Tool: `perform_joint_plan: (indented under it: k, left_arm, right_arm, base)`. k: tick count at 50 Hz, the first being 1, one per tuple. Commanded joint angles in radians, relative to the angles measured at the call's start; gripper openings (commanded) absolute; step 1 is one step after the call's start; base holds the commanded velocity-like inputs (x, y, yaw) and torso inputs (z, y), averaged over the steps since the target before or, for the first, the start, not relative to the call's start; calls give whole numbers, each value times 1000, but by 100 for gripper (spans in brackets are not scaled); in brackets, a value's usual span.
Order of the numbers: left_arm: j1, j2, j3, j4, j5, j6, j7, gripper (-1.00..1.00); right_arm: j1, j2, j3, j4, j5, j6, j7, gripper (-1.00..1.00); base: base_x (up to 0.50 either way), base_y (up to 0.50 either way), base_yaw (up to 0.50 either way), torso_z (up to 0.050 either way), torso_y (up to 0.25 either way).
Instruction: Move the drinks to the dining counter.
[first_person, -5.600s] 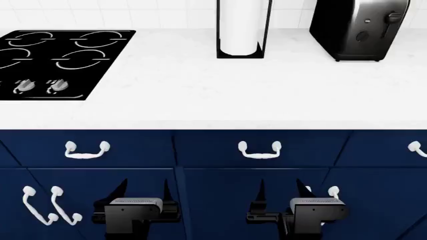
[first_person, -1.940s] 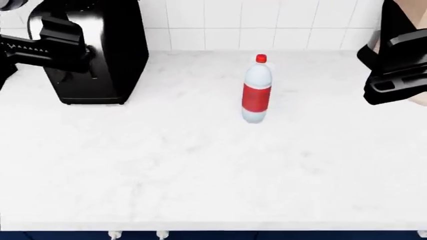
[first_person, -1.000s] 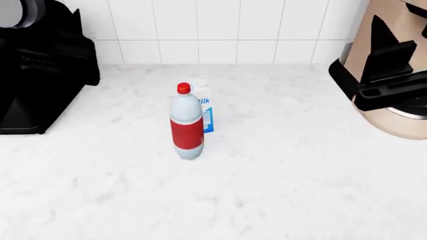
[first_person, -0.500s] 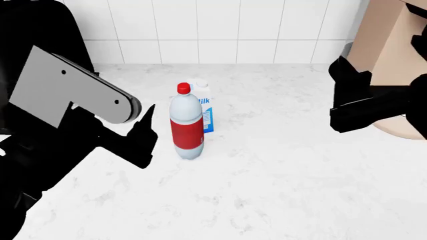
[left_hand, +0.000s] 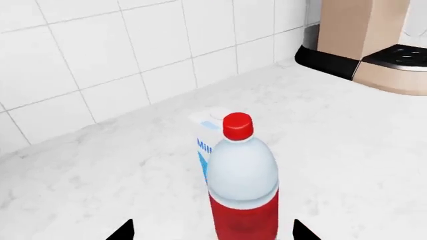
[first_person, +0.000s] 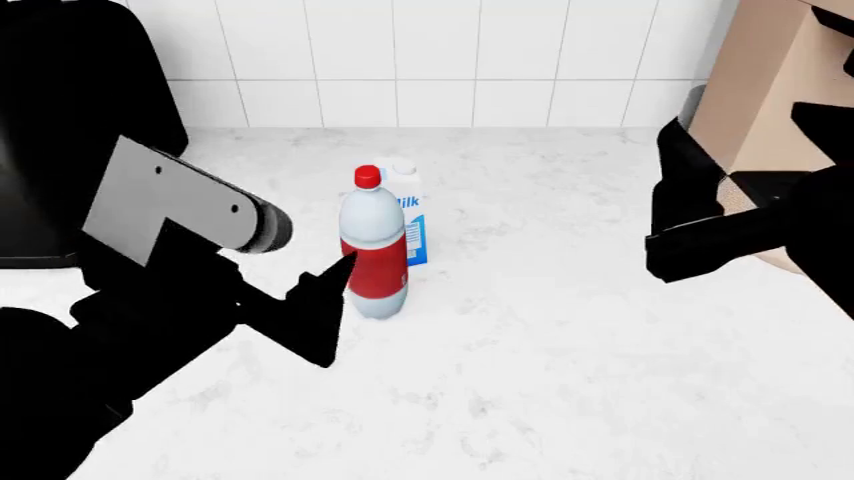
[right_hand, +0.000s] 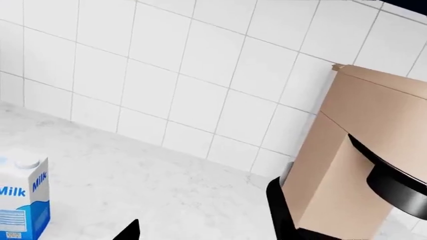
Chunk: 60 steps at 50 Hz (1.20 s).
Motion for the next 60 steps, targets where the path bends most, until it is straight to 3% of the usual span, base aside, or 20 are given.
perform_joint_plan:
  k: [1, 6, 35, 60]
  left_arm:
    - [129, 37, -79, -70, -23, 107, 106, 100]
    - [114, 48, -36, -37, 107, 67, 114, 100]
    - [44, 139, 67, -148, 134, 45, 187, 100]
    - [46, 175, 107, -221, 266, 79, 285, 100]
  right_arm:
    - [-16, 4, -1, -4, -7, -8, -10, 100]
    - [-24, 7, 1, -7, -12, -11, -16, 100]
    - [-48, 22, 14, -13, -38, -23, -52, 100]
    - [-98, 47, 42, -37, -52, -47, -79, 100]
  base:
    - [0, 0, 0, 0, 0]
    - [0, 0, 0, 0, 0]
    - [0, 0, 0, 0, 0]
    - [0, 0, 0, 0, 0]
